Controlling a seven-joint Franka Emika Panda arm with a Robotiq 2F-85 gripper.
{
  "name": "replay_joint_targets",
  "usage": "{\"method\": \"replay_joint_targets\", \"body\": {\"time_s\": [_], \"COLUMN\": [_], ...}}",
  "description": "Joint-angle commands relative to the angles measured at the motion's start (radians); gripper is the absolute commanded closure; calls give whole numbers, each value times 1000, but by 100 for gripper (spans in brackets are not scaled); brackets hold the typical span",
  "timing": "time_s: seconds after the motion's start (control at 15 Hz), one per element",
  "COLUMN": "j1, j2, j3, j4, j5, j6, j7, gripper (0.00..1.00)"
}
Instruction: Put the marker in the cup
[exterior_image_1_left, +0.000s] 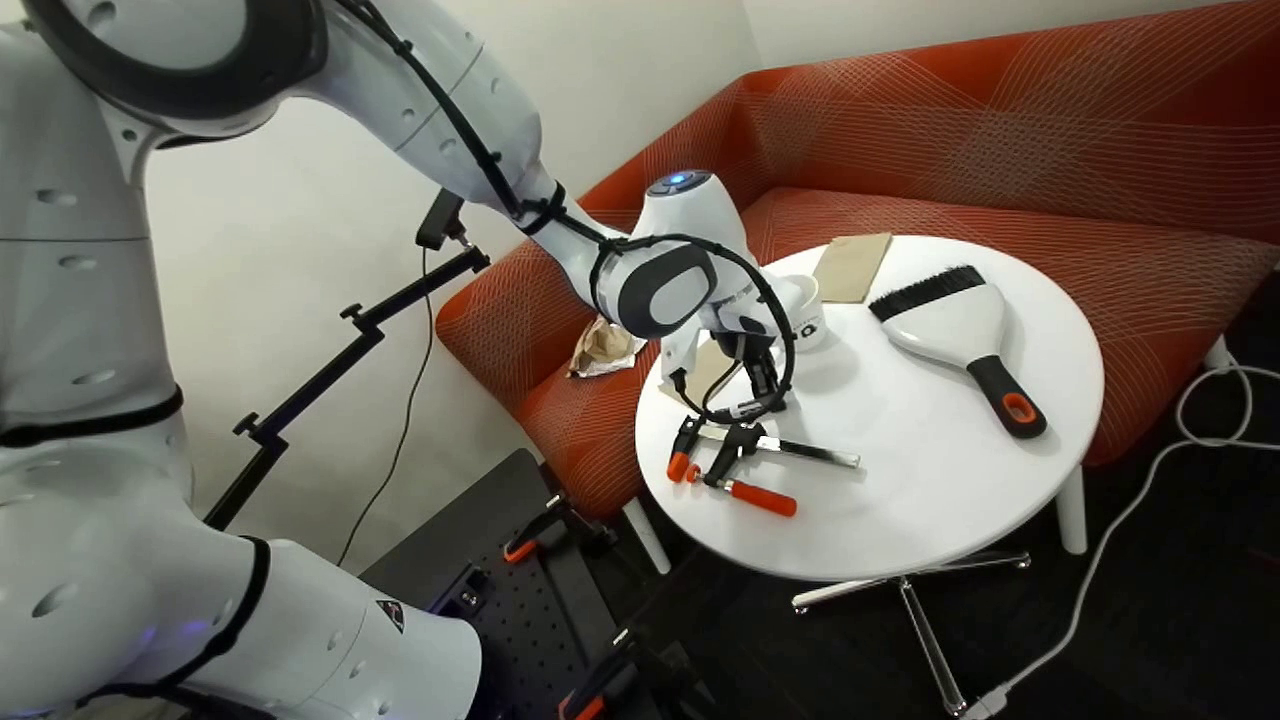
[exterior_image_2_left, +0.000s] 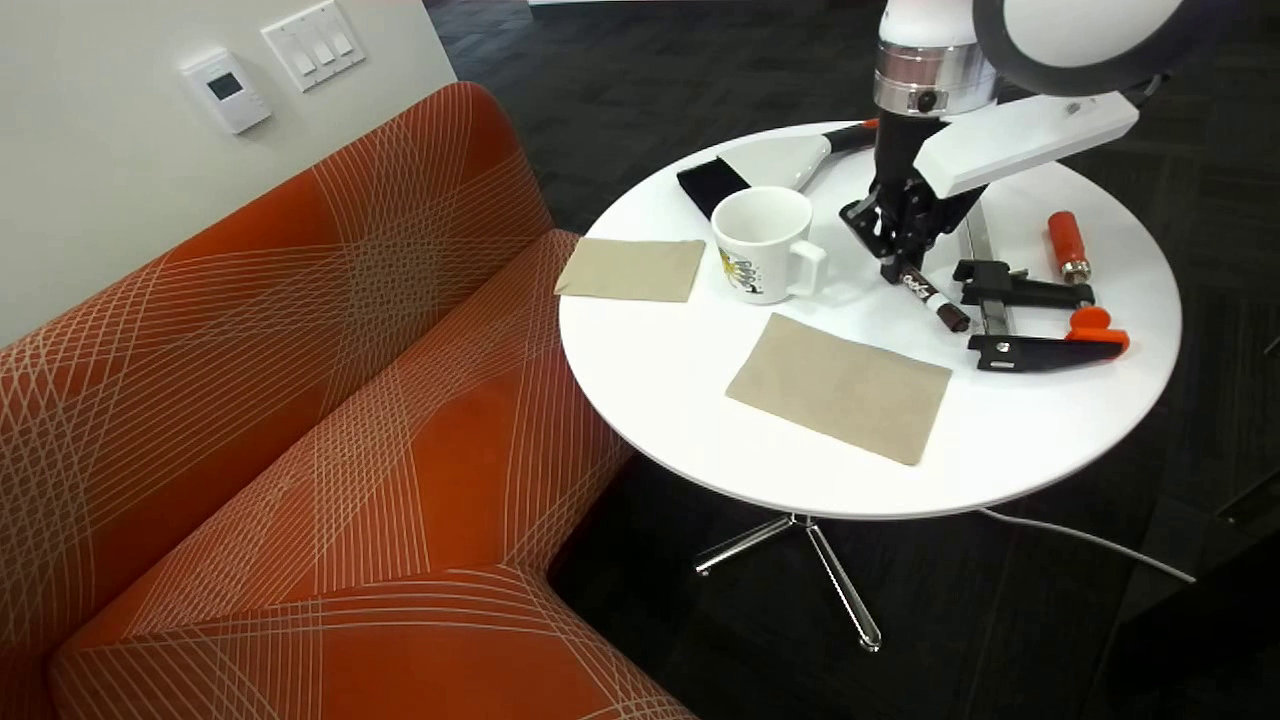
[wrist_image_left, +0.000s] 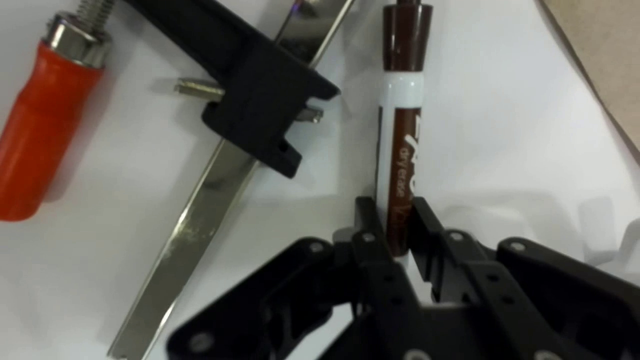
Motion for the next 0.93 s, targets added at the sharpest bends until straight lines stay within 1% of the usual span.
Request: {"method": "replay_joint_targets", "body": {"time_s": [0.0, 0.27, 0.4, 0.47, 0.6, 0.73, 0.87], "j1": [21, 31, 40, 54, 48, 22, 2], "j2": [-140, -305, -391, -432, -503, -561, -603], "j3": [-9, -15, -24, -41, -43, -20, 4], "j4": [-104, -194, -225, -230, -222, -197, -168], "j5": [21, -3, -40, -79, -166, -237, -283], "j6": [-14, -48, -89, -123, -215, -307, -366], "j7": [-34, -65, -94, -99, -116, -146, -174], "gripper": [95, 95, 95, 95, 95, 95, 95]}}
